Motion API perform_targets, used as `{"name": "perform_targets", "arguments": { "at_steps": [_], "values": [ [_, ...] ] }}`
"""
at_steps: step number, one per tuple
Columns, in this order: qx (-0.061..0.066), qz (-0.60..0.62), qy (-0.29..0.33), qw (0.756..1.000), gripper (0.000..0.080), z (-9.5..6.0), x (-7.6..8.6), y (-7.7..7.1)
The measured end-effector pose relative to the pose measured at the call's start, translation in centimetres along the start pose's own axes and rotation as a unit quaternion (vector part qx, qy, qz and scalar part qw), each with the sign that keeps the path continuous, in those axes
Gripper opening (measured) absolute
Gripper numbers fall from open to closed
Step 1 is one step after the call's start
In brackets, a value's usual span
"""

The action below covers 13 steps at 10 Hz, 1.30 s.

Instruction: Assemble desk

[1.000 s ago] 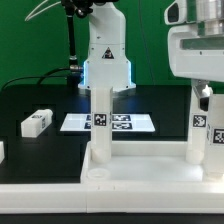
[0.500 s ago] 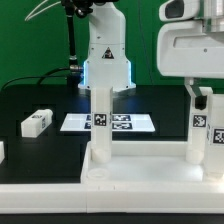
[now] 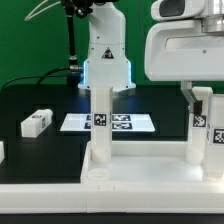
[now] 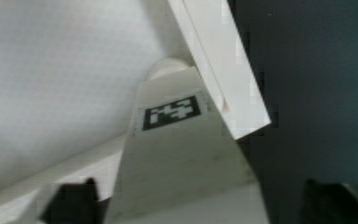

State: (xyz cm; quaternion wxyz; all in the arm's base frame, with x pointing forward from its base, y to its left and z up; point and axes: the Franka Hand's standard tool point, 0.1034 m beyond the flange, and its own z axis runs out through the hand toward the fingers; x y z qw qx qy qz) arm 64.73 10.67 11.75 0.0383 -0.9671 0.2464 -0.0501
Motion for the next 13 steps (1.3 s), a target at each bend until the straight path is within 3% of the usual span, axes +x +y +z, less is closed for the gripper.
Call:
{"name": "perform_targets", "arguments": {
  "at_steps": [1,2,5,6,7,9,12,13],
  "values": [
    [0.000,0.031,0.000,1.000,0.0368,0.0,0.0,0.0],
    [-0.002,0.083,-0.001,0.997,0.0292,0.0,0.0,0.3],
    [-0.001,0.243,0.003,0.970,0.0292,0.1,0.2,0.7],
    [0.003,0.316,-0.001,0.949,0.0292,0.2,0.2,0.9],
    [0.013,0.414,-0.009,0.910,0.0292,0.2,0.2,1.4],
    [0.047,0.550,-0.021,0.834,0.0292,0.3,-0.1,1.9],
    [0.046,0.525,-0.019,0.849,0.0292,0.3,-0.1,2.0],
    [0.042,0.489,-0.014,0.871,0.0464,0.3,-0.1,1.9]
  ]
}}
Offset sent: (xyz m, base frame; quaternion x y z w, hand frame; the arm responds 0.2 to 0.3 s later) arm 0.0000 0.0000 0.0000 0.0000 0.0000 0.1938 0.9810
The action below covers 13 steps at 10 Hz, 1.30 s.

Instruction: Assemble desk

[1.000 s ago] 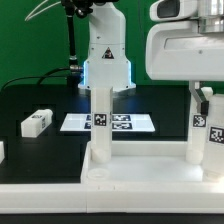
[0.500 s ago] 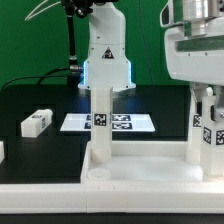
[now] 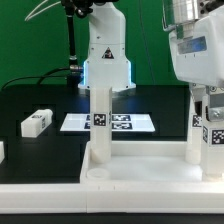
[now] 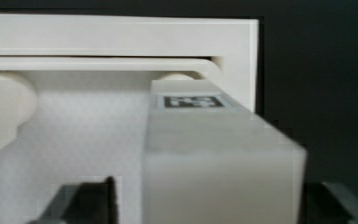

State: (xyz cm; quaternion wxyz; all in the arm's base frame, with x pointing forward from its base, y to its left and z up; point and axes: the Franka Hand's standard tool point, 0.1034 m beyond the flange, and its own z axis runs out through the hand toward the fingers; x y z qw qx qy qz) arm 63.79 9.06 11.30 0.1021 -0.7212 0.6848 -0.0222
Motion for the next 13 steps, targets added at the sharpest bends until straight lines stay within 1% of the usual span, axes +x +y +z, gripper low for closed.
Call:
{"name": "perform_targets", "arguments": {
  "at_steps": [1,2,3,6,7,8,9,10,11,12,13],
  "values": [
    [-0.003,-0.119,0.016,0.993,0.0599,-0.2,-0.3,-0.6],
    [-0.004,-0.207,0.020,0.978,0.0599,-0.1,-0.7,-1.0],
    [-0.006,-0.232,0.019,0.972,0.0640,0.0,-1.3,-0.8],
    [-0.008,-0.334,0.020,0.942,0.0648,0.0,-0.9,-0.9],
    [-0.013,-0.390,0.023,0.921,0.0649,0.0,-0.8,-0.9],
    [-0.023,-0.493,0.020,0.870,0.0649,0.1,-0.6,-1.1],
    [-0.025,-0.530,0.015,0.847,0.0649,0.3,-0.8,-1.1],
    [-0.027,-0.545,0.015,0.838,0.0649,0.4,-1.3,-0.8],
    [-0.027,-0.543,0.015,0.839,0.0649,0.4,-1.1,-0.8],
    [-0.027,-0.535,0.016,0.844,0.0542,0.4,-1.1,-0.8],
    [-0.027,-0.525,0.016,0.850,0.0373,0.4,-1.1,-0.8]
  ]
}}
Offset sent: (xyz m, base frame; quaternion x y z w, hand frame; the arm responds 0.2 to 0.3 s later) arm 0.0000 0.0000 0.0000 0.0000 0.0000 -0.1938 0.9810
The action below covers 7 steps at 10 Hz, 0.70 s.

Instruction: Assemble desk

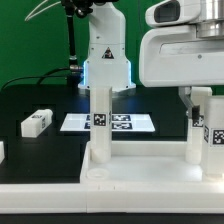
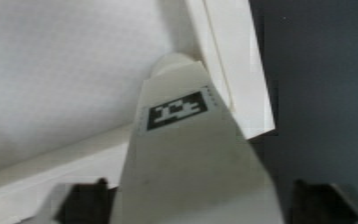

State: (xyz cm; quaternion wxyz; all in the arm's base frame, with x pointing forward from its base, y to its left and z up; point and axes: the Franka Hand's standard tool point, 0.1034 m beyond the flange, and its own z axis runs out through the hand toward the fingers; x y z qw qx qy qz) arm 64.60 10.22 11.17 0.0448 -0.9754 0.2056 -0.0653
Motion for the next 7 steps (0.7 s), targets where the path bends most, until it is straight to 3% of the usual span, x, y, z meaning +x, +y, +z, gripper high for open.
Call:
{"name": "perform_targets", "arguments": {
  "at_steps": [1,2,4,7],
  "values": [
    [0.000,0.005,0.000,1.000,0.0373,-0.01,0.04,0.06],
    [0.000,0.031,0.000,1.000,0.0289,0.01,0.05,0.12],
    [-0.001,0.112,0.000,0.994,0.0289,0.04,0.10,0.32],
    [-0.003,0.336,-0.006,0.942,0.0289,0.13,0.26,0.95]
  ]
}}
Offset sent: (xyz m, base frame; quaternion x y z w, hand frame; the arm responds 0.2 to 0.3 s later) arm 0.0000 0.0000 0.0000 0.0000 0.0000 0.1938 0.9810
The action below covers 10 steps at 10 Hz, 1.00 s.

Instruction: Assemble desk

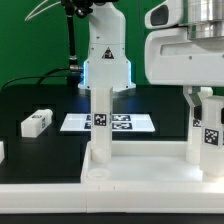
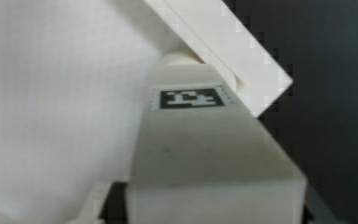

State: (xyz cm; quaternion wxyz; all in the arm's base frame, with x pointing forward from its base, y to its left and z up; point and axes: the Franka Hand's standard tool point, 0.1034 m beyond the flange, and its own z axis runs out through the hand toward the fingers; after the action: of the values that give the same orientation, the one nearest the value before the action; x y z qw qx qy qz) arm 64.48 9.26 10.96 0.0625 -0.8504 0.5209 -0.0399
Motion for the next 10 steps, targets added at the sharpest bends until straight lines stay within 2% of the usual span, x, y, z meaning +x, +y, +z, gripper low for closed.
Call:
{"name": "perform_targets", "arguments": {
  "at_steps": [1,3,5,6,7,8,9,10],
  "values": [
    [0.005,0.101,-0.011,0.995,0.0289,0.0,0.0,0.2],
    [0.016,0.257,-0.045,0.965,0.0291,0.1,0.2,0.5],
    [0.008,0.305,-0.049,0.951,0.0301,0.1,0.0,0.4],
    [0.009,0.294,-0.048,0.954,0.0301,0.1,0.0,0.4],
    [0.010,0.287,-0.048,0.957,0.0483,0.1,0.0,0.4],
    [0.011,0.234,-0.045,0.971,0.0612,0.0,-0.2,0.2],
    [0.019,0.132,-0.044,0.990,0.0612,-0.4,-0.8,-0.8],
    [0.026,0.035,-0.048,0.998,0.0641,-0.4,-1.3,-1.2]
  ]
}}
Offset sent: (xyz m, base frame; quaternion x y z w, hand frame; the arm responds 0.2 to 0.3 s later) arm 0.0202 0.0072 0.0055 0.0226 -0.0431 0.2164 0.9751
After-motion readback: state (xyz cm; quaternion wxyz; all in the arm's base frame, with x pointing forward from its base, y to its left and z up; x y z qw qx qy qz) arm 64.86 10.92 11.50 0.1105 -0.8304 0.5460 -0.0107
